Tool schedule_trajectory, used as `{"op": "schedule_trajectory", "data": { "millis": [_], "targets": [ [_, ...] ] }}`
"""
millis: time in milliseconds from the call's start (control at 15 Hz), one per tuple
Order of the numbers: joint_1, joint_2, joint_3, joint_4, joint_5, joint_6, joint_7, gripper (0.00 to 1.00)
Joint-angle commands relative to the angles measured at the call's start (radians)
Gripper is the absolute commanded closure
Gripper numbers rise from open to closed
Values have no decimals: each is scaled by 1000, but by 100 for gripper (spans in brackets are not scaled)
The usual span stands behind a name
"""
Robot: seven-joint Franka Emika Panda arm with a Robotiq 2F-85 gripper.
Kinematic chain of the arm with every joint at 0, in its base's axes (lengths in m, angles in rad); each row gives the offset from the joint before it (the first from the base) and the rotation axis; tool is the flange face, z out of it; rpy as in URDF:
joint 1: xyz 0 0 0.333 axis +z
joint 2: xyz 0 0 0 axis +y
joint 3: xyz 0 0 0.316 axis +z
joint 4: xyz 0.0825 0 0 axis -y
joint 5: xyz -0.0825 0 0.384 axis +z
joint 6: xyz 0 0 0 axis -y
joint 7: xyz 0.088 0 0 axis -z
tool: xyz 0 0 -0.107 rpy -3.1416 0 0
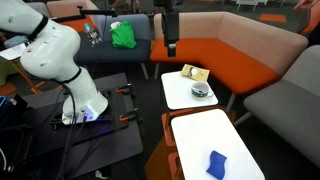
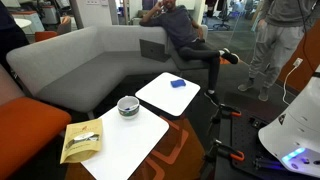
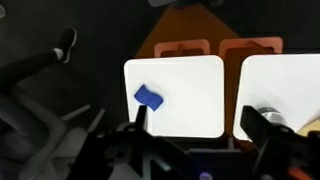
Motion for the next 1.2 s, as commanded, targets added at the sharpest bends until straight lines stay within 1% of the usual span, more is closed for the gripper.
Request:
{"op": "schedule_trajectory", "data": {
  "millis": [0, 333, 467, 600, 800, 933, 1067, 1133],
  "targets": [
    [9, 0, -7, 3, -3, -4, 3, 0],
    [9, 0, -7, 3, -3, -4, 3, 0],
    [26, 35, 0, 17, 17, 11, 11, 0],
    [61, 94, 15, 37, 46, 42, 20, 0],
    [115, 234, 52, 98, 93, 137, 63, 0],
    [140, 361, 65, 164, 128, 212, 70, 0],
    [155, 495, 63, 247, 207, 267, 42, 0],
    [156, 567, 60, 293, 265, 277, 6, 0]
  ]
}}
